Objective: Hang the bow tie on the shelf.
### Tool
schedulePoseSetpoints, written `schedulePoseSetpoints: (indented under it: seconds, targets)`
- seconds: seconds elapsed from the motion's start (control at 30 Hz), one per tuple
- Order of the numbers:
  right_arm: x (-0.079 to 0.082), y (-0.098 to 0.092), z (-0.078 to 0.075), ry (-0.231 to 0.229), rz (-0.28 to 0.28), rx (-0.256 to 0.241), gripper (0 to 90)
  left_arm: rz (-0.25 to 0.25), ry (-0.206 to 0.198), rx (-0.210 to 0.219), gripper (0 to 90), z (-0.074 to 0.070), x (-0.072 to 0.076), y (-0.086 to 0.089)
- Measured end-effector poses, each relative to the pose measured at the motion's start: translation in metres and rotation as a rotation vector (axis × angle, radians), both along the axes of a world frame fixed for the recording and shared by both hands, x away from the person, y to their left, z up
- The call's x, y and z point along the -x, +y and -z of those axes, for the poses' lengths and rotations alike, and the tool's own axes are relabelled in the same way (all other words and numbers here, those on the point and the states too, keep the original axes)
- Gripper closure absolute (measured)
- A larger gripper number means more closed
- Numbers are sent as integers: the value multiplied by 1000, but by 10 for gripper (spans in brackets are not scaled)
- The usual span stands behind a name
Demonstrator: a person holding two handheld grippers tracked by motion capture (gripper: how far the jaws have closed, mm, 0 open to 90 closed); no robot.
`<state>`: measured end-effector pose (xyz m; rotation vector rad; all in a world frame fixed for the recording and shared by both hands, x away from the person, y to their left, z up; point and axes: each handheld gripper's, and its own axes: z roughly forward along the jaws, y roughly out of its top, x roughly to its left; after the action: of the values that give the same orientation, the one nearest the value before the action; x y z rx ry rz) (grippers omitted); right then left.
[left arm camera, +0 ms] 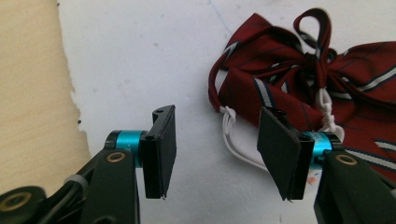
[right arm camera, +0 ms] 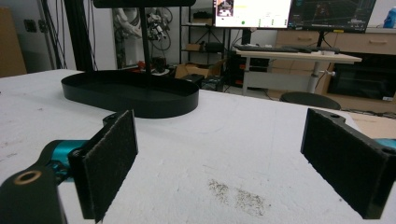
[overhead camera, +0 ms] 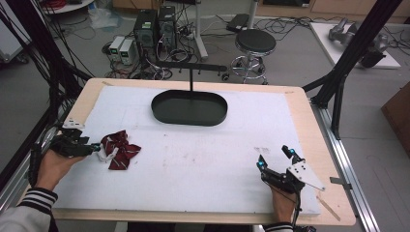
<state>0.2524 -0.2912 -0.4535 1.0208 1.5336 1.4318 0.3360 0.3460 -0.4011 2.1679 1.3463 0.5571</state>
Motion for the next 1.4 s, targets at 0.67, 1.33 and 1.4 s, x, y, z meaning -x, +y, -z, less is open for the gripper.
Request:
schedulePoseSetpoints:
  seconds: [0.67, 1.33, 1.4]
  targets:
    - [0, 0, 0, -6, 0, 1, 99, -18, 134, -32, 624, 10, -20, -9]
    - [1, 0, 0, -5, 0, -2, 99, 13, 199, -41, 821, 14, -27, -16]
    - [1, 0, 0, -5, 0, -1, 99, 12, 202, -34, 832, 14, -28, -15]
